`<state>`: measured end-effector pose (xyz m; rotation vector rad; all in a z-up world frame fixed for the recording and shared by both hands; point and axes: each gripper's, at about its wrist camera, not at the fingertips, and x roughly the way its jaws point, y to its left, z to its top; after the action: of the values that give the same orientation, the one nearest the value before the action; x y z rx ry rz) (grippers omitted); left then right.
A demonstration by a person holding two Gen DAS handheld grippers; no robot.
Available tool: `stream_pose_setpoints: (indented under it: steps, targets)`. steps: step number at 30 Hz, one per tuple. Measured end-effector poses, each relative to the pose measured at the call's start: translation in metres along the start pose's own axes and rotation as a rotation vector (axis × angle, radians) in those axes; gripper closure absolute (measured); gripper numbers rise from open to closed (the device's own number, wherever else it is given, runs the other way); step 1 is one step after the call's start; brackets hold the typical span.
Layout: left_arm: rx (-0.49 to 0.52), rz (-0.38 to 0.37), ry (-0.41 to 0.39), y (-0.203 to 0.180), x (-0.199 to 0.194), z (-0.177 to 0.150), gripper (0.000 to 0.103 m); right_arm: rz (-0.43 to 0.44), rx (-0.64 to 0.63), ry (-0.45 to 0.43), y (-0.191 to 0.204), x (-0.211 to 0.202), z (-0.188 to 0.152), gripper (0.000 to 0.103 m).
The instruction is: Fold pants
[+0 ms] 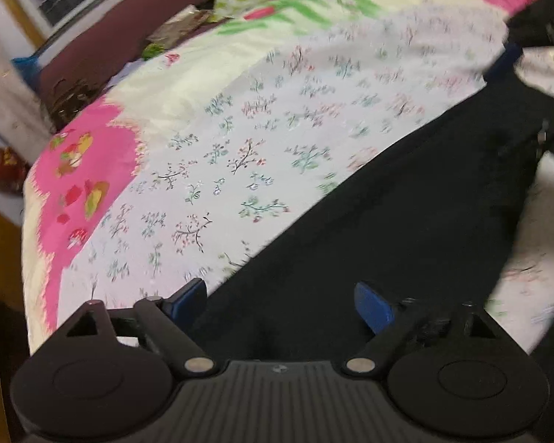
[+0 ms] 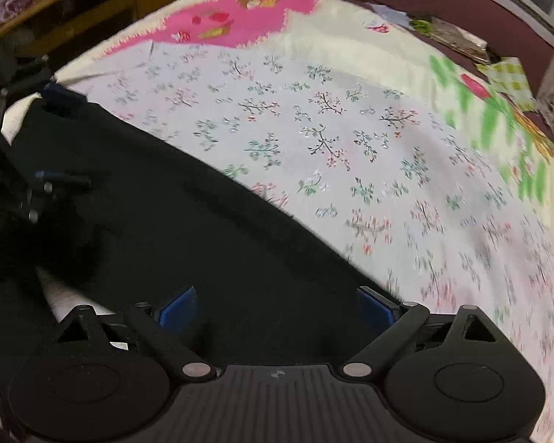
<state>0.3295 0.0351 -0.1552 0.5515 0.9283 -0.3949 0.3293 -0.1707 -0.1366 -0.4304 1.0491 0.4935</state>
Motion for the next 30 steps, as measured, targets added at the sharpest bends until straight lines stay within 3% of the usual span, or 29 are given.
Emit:
stream_pose_setpoints:
  steps: [4,7,13,15,17,19,21,23,28,30]
  targets:
    - [0.076,-0.04,0.043,0.019,0.044,0.002,0.022,0.011,-0.102,0.047,-0.014,0.035,0.018,0.03]
    - [0.094,-0.079,0.079,0.03,0.069,0.003,0.027,0.033,-0.136,0.085,-0.03,0.059,0.026,0.032]
    - [0.157,-0.203,0.115,0.037,0.093,-0.001,0.026,0.184,-0.16,0.175,-0.046,0.098,0.033,0.037]
    - [0.18,-0.219,0.114,0.04,0.097,-0.003,0.018,0.184,-0.193,0.217,-0.042,0.109,0.029,0.041]
    - [0.153,-0.237,0.129,0.049,0.104,-0.003,0.014,0.188,-0.19,0.235,-0.042,0.117,0.025,0.042]
    - [0.096,-0.265,0.147,0.056,0.107,-0.006,0.016,0.197,-0.16,0.239,-0.042,0.116,0.023,0.051]
    - [0.088,-0.271,0.165,0.056,0.106,-0.008,0.025,0.191,-0.148,0.246,-0.042,0.11,0.022,0.083]
    - [0.126,-0.272,0.176,0.05,0.104,-0.007,0.034,0.19,-0.113,0.269,-0.043,0.103,0.022,0.102]
    - [0.166,-0.296,0.25,0.05,0.102,0.003,0.061,0.178,-0.062,0.269,-0.04,0.077,0.023,0.103]
    - [0.19,-0.288,0.27,0.05,0.095,0.003,0.078,0.182,-0.065,0.249,-0.037,0.061,0.021,0.103]
